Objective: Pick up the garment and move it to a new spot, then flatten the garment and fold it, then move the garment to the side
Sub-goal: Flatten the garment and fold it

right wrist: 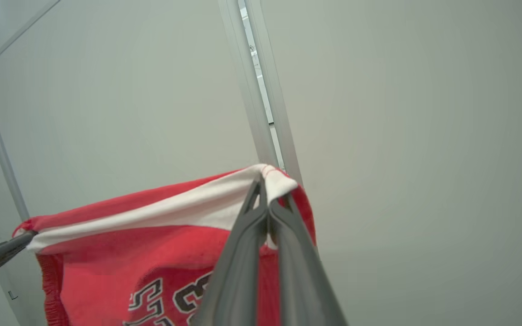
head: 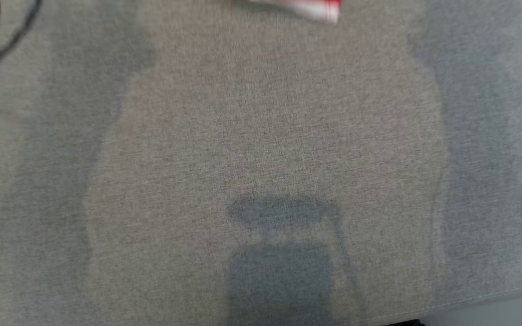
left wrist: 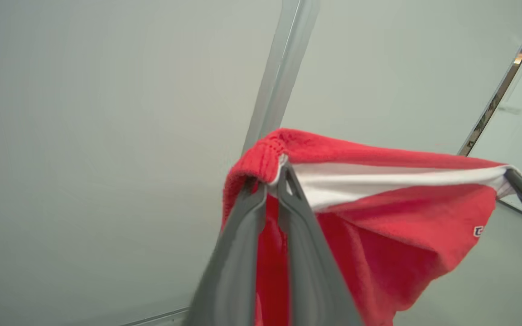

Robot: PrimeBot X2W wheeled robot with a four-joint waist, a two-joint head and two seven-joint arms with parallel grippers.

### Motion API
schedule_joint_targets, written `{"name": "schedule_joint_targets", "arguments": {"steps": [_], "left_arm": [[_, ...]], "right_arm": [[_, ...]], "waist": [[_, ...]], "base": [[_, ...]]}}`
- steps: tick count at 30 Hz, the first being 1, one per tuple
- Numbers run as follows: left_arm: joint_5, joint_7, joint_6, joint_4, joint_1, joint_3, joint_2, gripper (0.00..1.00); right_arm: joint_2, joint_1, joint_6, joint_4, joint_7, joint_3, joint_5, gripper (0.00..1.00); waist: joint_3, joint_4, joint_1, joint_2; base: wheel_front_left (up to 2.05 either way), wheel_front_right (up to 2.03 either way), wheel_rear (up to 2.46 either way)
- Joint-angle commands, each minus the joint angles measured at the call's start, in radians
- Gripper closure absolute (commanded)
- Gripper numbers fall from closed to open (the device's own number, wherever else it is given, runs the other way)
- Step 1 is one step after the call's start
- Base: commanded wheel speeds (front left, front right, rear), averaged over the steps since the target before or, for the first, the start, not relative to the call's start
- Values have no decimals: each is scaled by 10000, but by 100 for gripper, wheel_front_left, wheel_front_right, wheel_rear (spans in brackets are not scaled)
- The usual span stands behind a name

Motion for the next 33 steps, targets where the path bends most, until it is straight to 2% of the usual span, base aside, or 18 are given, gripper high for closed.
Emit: {"name": "schedule_joint_targets", "arguments": {"steps": [1,4,8,11,16,20,23,25,29,33], "left_arm": [[331,-383,-259,553,-527,-107,-100,100],[917,-1342,-581,1987,-1228,-258,-366,100],[886,-2022,-1177,3454,-1232,-330,-645,100],[432,-1690,-1589,4235,-430,-516,-718,100],[-980,54,-1917,4534,1489,-755,-545,100],[-2034,1217,-1945,3790,3664,-916,-262,100],[-2588,1608,-1927,2719,5171,-956,-14,100],[-2873,1623,-1765,1850,6233,-940,179,100],[-2585,1050,-1241,-188,8574,-1082,733,100],[-2077,137,-434,-1897,11333,-1458,1120,100]], "right_arm": [[249,-578,-16,565,-429,-187,-337,100],[794,-1398,-15,1629,-1009,-50,-699,100],[876,-1062,-13,2426,-1456,471,-467,100],[670,-2,-13,2556,-1675,1103,-26,100],[-158,2817,-13,1680,-1942,2317,1255,100],[-973,5317,-13,639,-2101,2796,2284,100],[-1501,6932,-13,-119,-2168,3046,2780,100],[-1798,7883,-13,-545,-2254,3125,2954,100],[-2270,9481,-13,-1297,-2209,3218,3285,100],[-2743,11087,-13,-1841,-2115,3193,3309,100]], "waist": [[1520,-246,-5,0],[1788,-331,-5,0],[2013,-377,-5,0],[1999,-369,-5,0],[1530,-346,-5,0],[921,-345,-5,0],[273,-365,-5,0],[-287,-416,-5,0],[-1452,-537,-5,0],[-2525,-623,-5,0]], "base": [[0,0,0],[0,0,0],[0,0,0],[0,0,0],[0,0,0],[0,0,0],[0,0,0],[0,0,0],[0,0,0],[0,0,0]]}}
